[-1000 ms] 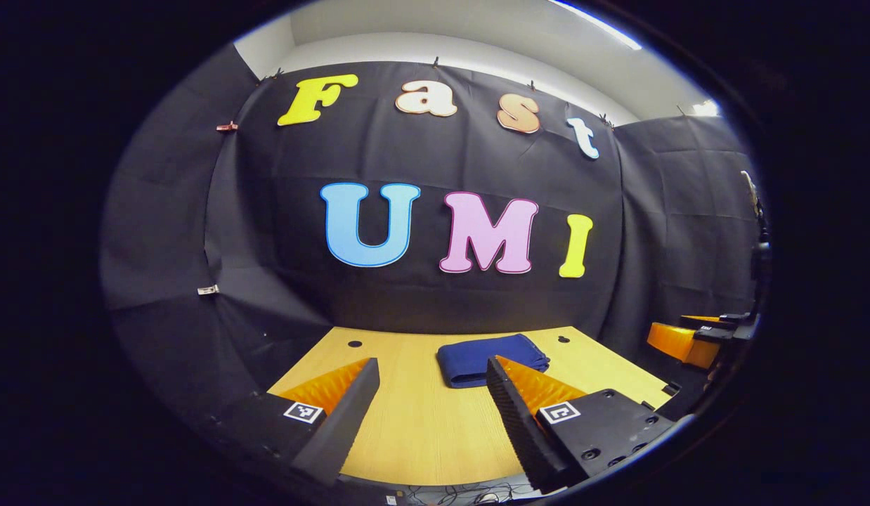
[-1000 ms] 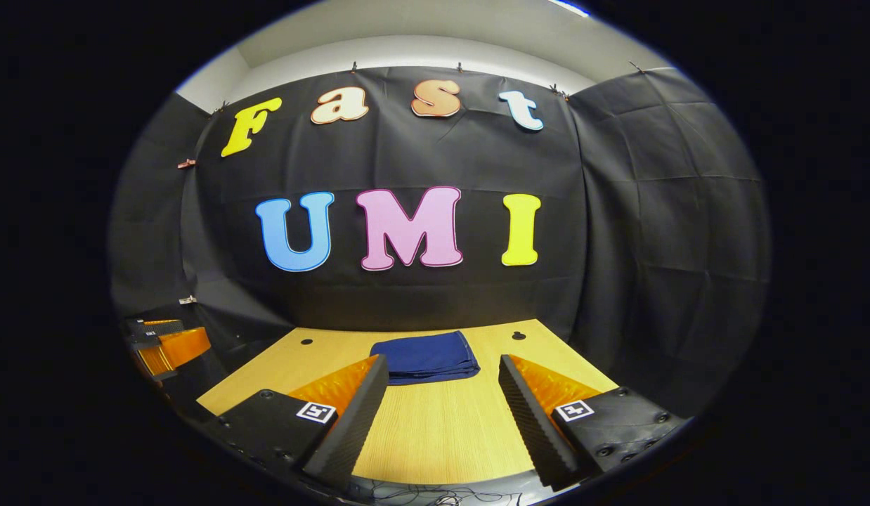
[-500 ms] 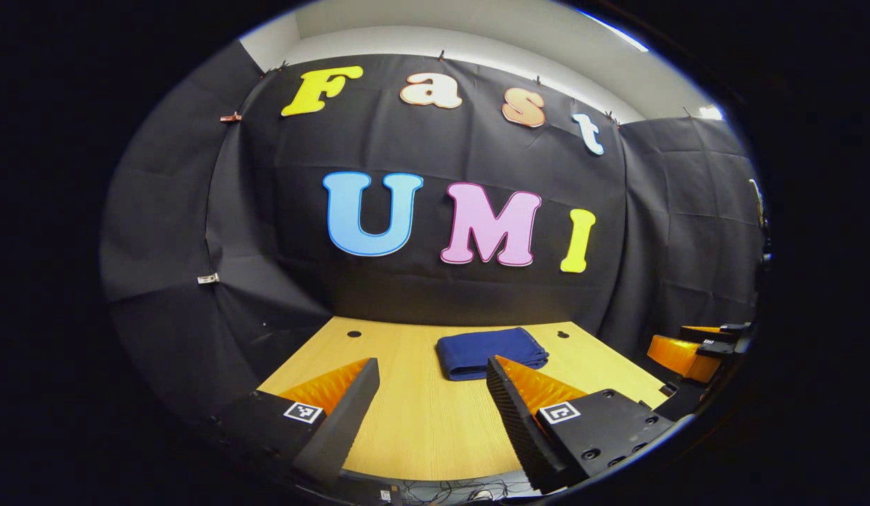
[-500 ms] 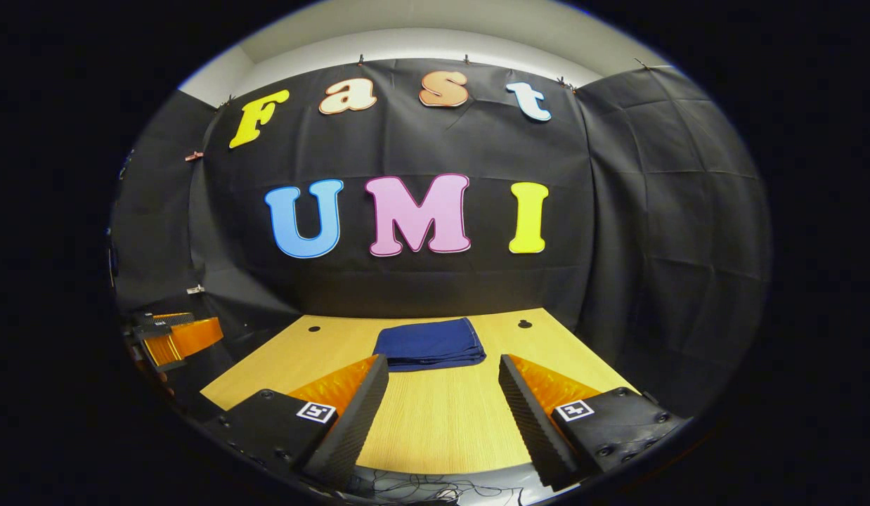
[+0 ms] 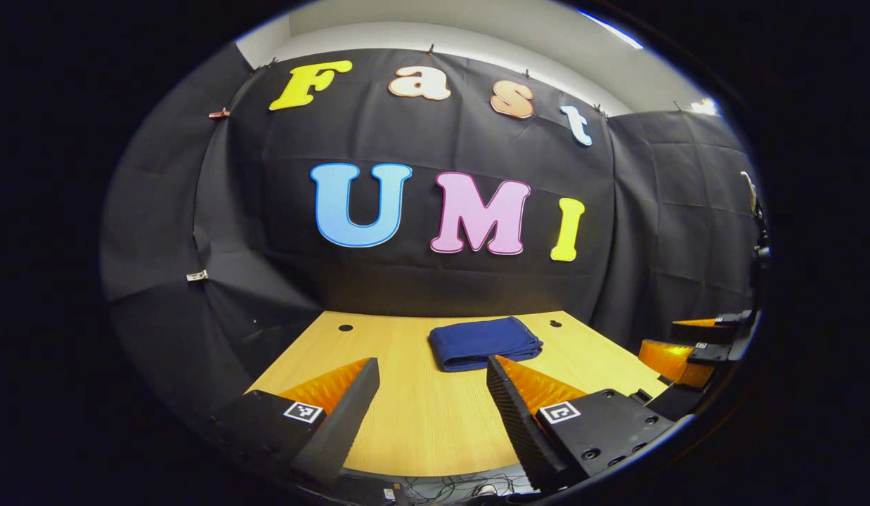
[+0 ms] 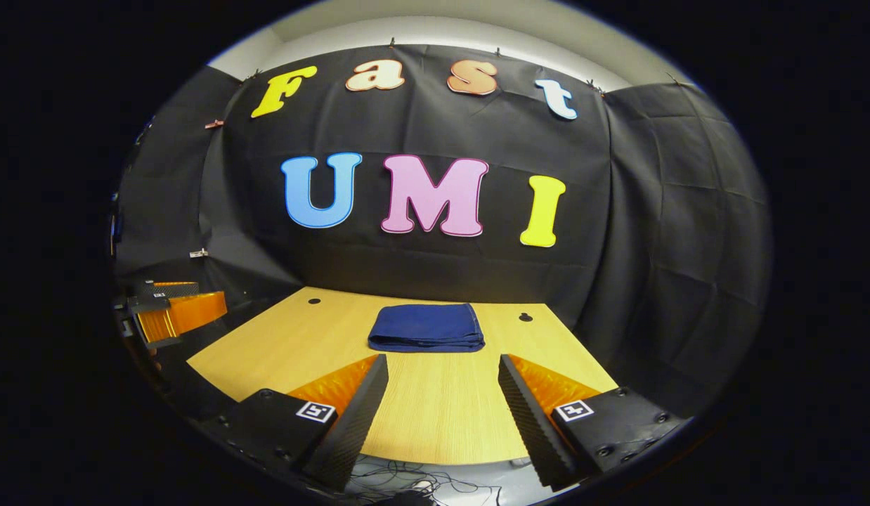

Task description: Grasp the waist and the cuffs of the jeans and fold them to make the two legs overlap; first hold the waist and fold one-third of the jeans toward the cuffs, then hold the cuffs and fold the remaining one-third in the same direction to finish folding.

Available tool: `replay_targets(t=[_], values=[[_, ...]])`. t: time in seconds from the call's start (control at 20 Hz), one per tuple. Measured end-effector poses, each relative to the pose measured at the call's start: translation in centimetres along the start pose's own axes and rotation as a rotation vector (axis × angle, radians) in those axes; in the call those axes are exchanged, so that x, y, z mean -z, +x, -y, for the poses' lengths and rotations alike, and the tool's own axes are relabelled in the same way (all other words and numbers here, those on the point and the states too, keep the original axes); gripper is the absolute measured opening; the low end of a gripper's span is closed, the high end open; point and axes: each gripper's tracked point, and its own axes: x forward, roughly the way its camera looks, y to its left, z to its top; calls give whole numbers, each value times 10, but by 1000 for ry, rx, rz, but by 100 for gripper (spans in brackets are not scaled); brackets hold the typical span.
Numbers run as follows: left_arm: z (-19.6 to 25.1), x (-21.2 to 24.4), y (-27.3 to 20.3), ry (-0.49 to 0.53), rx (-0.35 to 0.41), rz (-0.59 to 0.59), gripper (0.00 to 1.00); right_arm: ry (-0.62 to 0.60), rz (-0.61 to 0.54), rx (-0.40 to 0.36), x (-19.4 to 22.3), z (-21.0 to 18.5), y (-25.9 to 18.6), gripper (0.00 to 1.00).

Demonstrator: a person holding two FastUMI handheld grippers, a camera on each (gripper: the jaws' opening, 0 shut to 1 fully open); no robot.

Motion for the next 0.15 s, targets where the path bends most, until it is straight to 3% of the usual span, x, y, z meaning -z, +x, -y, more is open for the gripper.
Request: replay_targets(t=[0.15], values=[[3, 1, 3, 37, 26, -12, 96, 20, 3, 18, -9, 4, 5, 95]])
